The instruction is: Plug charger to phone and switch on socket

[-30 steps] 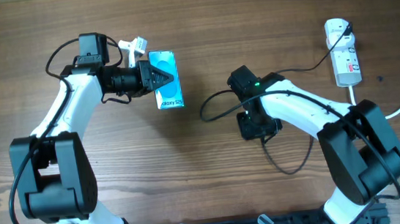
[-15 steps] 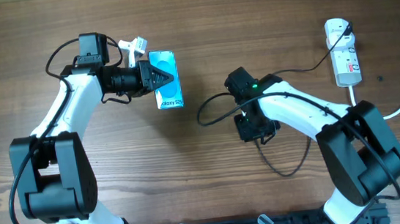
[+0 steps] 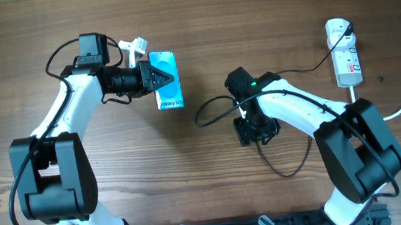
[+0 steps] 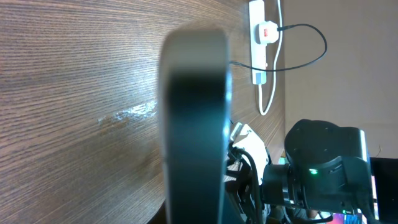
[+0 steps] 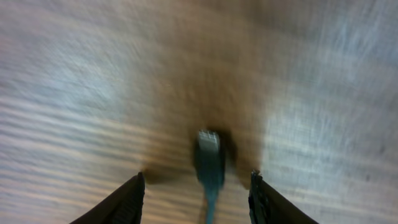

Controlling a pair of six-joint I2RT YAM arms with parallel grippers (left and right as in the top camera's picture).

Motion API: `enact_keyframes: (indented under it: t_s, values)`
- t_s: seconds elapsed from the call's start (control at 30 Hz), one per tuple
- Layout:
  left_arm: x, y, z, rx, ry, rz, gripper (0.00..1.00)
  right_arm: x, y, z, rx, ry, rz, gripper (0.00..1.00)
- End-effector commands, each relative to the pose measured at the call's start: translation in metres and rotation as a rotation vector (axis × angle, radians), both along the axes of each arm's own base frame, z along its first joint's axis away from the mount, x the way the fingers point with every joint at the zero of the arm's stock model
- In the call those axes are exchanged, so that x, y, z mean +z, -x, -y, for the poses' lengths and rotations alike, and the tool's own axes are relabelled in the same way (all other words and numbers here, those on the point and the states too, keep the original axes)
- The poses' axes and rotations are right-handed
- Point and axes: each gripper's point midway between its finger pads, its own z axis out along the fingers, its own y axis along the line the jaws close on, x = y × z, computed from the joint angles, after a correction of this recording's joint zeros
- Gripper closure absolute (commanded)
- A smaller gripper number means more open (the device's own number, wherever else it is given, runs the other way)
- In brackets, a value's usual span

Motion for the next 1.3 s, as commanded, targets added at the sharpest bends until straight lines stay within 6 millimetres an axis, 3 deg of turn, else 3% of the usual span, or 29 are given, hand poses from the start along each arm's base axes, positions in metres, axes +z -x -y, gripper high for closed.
enact_keyframes:
  t_s: [0.0,0.13,0.23,0.37,0.6,0.67,0.73,1.13,1.2,1.27]
  values:
    - [0.004,0.0,0.001,-0.019,0.014,0.027,0.96,-0.028,0.04,0.013,-0.047,0.052,-0.178,0.47]
    - [0.004,0.0,0.001,-0.019,0.014,0.026,0.96,-0.03,0.033,0.012,-0.041,0.048,-0.143,0.58]
    - [0.004,0.0,0.001,-0.019,0.014,0.026,0.96,-0.032,0.027,0.009,-0.047,0.035,-0.12,0.76]
    - [0.004,0.001,0.001,-0.019,0.014,0.023,0.96,-0.033,0.024,0.015,-0.039,0.066,-0.099,0.85]
    - [0.004,0.001,0.001,-0.019,0.014,0.023,0.96,-0.038,0.007,0.006,-0.039,0.028,-0.03,0.84]
    - [0.004,0.001,0.001,-0.019,0.014,0.023,0.96,-0.038,0.007,0.006,-0.039,0.028,-0.03,0.71]
    - [0.004,0.001,0.001,-0.019,0.014,0.023,0.96,-0.038,0.007,0.005,-0.036,0.026,-0.027,0.67]
    - [0.004,0.001,0.001,-0.019,0.014,0.023,0.96,-0.038,0.003,0.006,-0.033,0.033,-0.012,0.82]
    - [0.004,0.001,0.001,-0.019,0.014,0.023,0.96,-0.037,0.008,0.009,-0.032,0.045,-0.031,0.7]
    - [0.004,0.001,0.001,-0.019,0.014,0.023,0.96,-0.036,0.012,0.012,-0.027,0.055,-0.049,0.67]
